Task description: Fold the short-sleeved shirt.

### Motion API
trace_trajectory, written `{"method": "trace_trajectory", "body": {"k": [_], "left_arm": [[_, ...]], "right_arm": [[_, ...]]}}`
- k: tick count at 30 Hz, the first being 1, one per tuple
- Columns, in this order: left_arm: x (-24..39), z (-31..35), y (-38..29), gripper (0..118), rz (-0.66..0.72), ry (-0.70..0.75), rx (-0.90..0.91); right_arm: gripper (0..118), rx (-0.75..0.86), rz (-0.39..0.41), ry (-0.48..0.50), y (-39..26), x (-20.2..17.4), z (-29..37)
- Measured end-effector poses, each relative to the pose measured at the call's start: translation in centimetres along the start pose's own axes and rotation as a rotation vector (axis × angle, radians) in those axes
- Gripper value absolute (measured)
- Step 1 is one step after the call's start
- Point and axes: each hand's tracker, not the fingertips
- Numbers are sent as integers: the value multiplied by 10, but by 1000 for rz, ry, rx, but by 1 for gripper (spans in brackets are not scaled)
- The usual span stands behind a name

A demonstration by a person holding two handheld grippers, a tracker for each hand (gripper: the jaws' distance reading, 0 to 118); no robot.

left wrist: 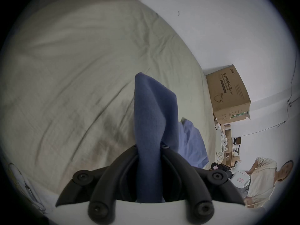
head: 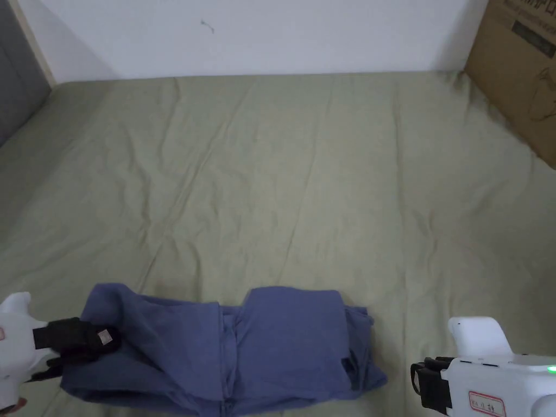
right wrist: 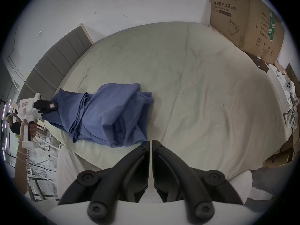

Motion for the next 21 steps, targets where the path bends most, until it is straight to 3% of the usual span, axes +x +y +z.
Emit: {"method": "trace_trajectory", "body": {"k": [8,16,17,18,20,21], "left_arm": [[128,-24,-27,13,-212,2,-1],[213,-134,-69,14,-324,-98,-174],[218,-151,-74,29,-327,-107,-203],[222,-161,-79,51,-327,-105,-245],[231,-177,-90,103,-325,-152,-344],[231,-180,-92,110,-342,-187,-375]], "right_arm": [[3,34,-61,1,-6,28,10],[3,40,-172,-21,-19,64,15],[3,39,-182,-23,-21,68,16],[3,36,-189,-28,-23,72,16],[3,30,-201,-38,-25,78,16],[3,30,-211,-41,-26,81,16]]}}
